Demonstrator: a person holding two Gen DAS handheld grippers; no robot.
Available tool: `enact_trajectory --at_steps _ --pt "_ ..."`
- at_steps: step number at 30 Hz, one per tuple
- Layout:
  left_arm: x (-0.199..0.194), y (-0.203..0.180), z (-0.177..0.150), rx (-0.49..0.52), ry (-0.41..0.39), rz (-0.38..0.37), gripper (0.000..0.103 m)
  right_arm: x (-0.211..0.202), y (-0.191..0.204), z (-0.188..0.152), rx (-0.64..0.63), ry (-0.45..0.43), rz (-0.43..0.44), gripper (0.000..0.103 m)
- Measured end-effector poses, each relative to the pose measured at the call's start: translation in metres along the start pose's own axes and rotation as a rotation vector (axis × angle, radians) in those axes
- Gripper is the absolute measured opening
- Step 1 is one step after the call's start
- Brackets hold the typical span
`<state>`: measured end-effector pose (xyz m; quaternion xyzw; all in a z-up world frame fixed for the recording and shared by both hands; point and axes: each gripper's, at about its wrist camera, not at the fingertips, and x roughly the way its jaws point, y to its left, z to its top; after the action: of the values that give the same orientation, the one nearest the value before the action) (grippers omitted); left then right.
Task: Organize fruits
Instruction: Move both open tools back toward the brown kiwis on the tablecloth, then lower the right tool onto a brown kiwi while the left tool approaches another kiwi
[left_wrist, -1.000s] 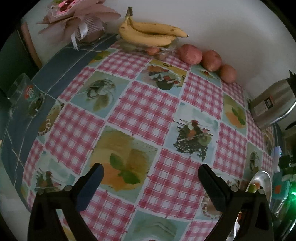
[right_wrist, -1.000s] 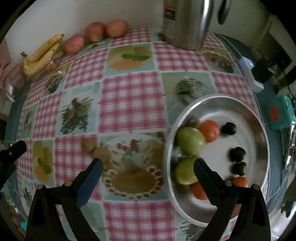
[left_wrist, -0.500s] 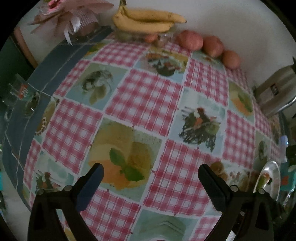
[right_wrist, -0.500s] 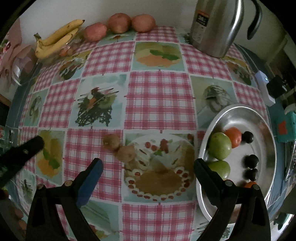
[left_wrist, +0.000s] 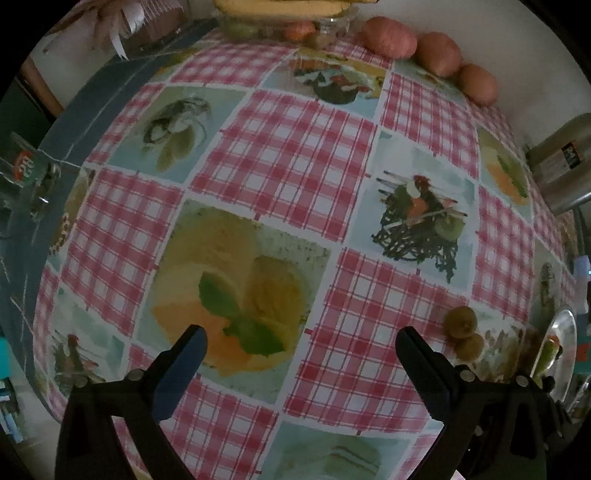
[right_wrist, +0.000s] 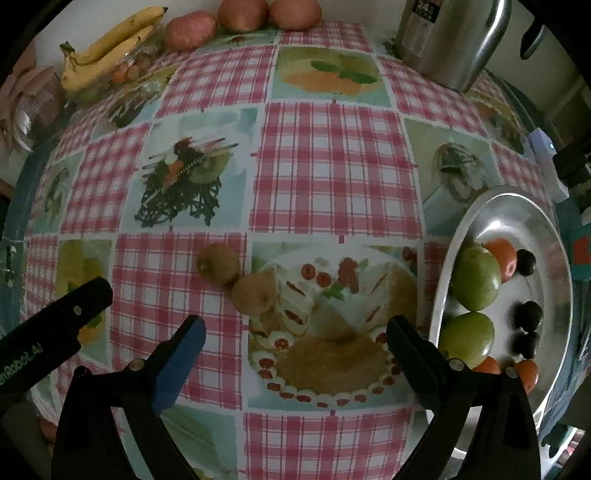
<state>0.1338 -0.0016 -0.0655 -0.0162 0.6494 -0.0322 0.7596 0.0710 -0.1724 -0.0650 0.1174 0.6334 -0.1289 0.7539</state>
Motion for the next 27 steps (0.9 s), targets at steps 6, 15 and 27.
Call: enact_trajectory --at_steps 6,15,27 --pt "0.013 0.006 0.001 -0.013 0.024 0.002 0.103 0.009 0.003 -0.004 -0.001 -0.001 0.010 0.098" --pt "0.021 0.015 0.008 -0.027 0.025 -0.007 0.103 0.023 -0.003 0.004 0.008 -0.031 0.004 0.098" --pt "0.027 0.012 0.005 -0.032 0.037 -0.004 0.103 0.032 0.003 0.010 -0.014 -0.061 -0.016 0.098"
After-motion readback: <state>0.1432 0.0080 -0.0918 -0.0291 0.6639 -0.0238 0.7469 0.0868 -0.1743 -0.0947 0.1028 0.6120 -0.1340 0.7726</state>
